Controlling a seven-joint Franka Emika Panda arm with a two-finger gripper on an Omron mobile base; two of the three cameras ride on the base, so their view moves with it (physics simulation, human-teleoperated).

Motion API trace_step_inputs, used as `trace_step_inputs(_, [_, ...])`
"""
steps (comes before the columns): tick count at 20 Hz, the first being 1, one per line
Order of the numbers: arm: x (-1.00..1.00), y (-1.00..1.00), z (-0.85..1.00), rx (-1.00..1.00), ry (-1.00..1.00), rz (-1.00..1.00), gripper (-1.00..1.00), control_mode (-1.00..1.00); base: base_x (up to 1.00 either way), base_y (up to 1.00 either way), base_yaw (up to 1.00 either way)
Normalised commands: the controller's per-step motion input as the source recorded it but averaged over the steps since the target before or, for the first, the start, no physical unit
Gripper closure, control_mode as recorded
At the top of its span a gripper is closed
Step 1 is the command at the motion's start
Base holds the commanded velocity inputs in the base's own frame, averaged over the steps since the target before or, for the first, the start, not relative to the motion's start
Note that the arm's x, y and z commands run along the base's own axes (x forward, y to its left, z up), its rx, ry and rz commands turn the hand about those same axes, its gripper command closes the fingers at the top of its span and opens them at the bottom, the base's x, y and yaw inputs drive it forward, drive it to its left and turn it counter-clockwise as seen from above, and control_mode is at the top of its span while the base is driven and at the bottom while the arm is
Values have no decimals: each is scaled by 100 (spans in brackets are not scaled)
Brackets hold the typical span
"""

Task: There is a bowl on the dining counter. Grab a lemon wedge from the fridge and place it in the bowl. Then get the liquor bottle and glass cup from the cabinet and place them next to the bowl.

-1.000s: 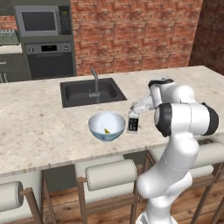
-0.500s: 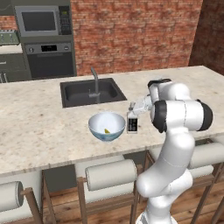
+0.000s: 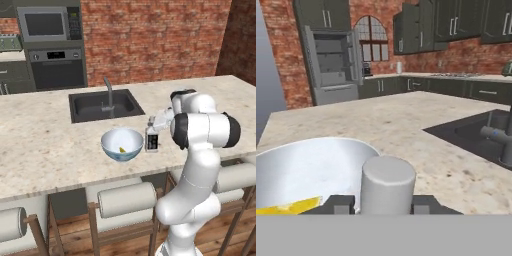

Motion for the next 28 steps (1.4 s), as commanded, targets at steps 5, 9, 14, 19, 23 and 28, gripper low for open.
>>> trace_step_inputs(5, [-25,0,3,0,-1,1,-100,-100,0,0,0])
trace_step_inputs(9, [-36,0,32,0,-8,0,-100,-100,0,0,0])
trace_step_inputs(14, [-6,0,75,1,-13,0,-100,-100,0,0,0])
trace_step_inputs(19, [0,3,99,3,-19,0,-100,-100,0,0,0])
trace_step_inputs(23, [-13,16,100,0,-14,0,-100,-100,0,0,0])
trace_step_inputs(28, [-46,38,100,-2,-3,-8,-100,-100,0,0,0])
